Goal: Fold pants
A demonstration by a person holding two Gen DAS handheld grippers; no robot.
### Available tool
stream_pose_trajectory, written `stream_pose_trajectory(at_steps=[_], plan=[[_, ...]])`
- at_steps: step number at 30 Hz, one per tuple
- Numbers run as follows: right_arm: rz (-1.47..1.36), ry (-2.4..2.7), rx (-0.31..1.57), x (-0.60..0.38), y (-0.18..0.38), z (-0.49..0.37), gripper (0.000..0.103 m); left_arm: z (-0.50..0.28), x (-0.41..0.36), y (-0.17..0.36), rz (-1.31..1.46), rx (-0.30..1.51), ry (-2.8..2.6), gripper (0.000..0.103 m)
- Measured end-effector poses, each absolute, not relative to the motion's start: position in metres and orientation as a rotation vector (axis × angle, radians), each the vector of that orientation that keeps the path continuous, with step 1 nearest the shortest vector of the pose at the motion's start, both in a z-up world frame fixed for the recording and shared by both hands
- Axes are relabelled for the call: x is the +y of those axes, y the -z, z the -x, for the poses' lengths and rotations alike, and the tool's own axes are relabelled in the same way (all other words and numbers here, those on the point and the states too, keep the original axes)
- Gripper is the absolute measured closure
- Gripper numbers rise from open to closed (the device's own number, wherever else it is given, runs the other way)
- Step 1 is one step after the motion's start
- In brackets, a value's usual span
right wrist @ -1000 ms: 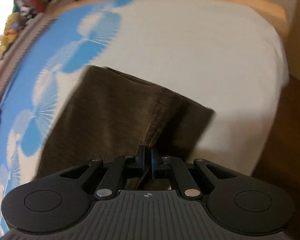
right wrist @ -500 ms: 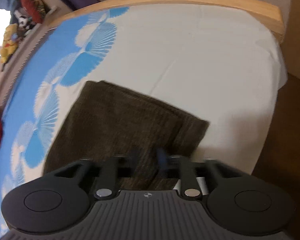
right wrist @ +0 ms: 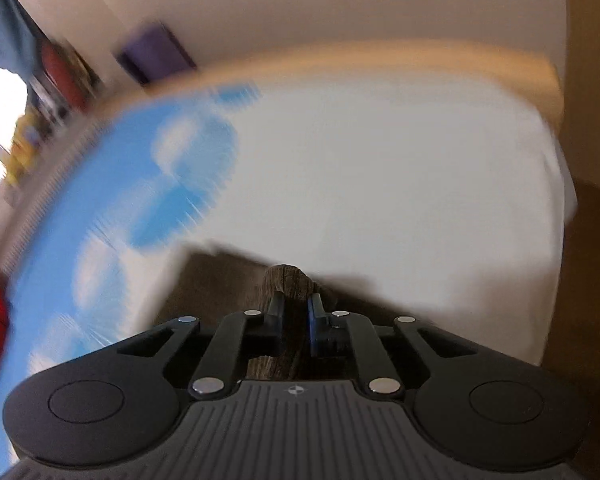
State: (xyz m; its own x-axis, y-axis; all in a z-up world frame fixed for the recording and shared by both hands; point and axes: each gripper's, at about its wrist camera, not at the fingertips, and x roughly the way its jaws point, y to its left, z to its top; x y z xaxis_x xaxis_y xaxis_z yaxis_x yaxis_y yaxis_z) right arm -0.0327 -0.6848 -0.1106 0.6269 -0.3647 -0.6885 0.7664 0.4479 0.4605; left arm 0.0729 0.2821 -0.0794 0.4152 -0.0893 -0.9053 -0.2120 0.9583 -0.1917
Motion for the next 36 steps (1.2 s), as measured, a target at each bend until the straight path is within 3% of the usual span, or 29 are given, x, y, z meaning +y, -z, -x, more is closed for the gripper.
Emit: stream_pose_trajectory(at_steps=[2,4,6,8,10,13,18,20,23,28,31,34,36], plan=[[-0.788,0.784,0.515,-0.677,0.095,0.043,0.092,-0.071,0.283,0.081,0.290,1.168,-0.080,0.091],[-0.772,0.851,0.639,-0.683,0.112,0.041,0.091,-0.074,0.275,0.094,0.218,1.249,-0.080,0.088],[-0.855,0.880,0.819,-0.698,0.152,0.040,0.090,-0.076,0.265,0.105,0.108,1.319,-0.071,0.072],[-0.915,0.905,0.911,-0.705,0.174,0.045,0.080,-0.075,0.262,0.098,0.036,1.270,-0.132,0.058],[-0.903,0.950,0.870,-0.704,0.167,0.051,0.068,-0.072,0.262,0.074,0.047,1.133,-0.161,0.059],[-0.769,0.950,0.731,-0.690,0.130,0.049,0.068,-0.073,0.249,0.059,0.079,1.042,-0.048,0.059],[-0.590,0.664,0.658,-0.652,0.108,0.020,0.065,-0.083,0.215,0.096,-0.052,1.208,0.079,0.066],[-0.616,0.581,0.706,-0.644,0.117,0.008,0.065,-0.084,0.211,0.123,-0.174,1.324,0.015,0.077],[-0.626,0.535,0.786,-0.636,0.130,-0.004,0.065,-0.083,0.203,0.115,-0.192,1.299,0.036,0.064],[-0.590,0.501,0.804,-0.620,0.125,-0.017,0.064,-0.078,0.185,0.074,-0.132,1.095,0.120,0.064],[-0.580,0.499,0.834,-0.618,0.129,-0.024,0.063,-0.099,0.177,0.075,-0.079,1.059,0.131,0.064],[-0.582,0.506,0.858,-0.619,0.136,-0.023,0.063,-0.120,0.177,0.102,-0.098,1.123,0.080,0.071],[-0.584,0.510,0.884,-0.621,0.141,-0.023,0.063,-0.137,0.182,0.129,-0.182,1.233,-0.031,0.097]])
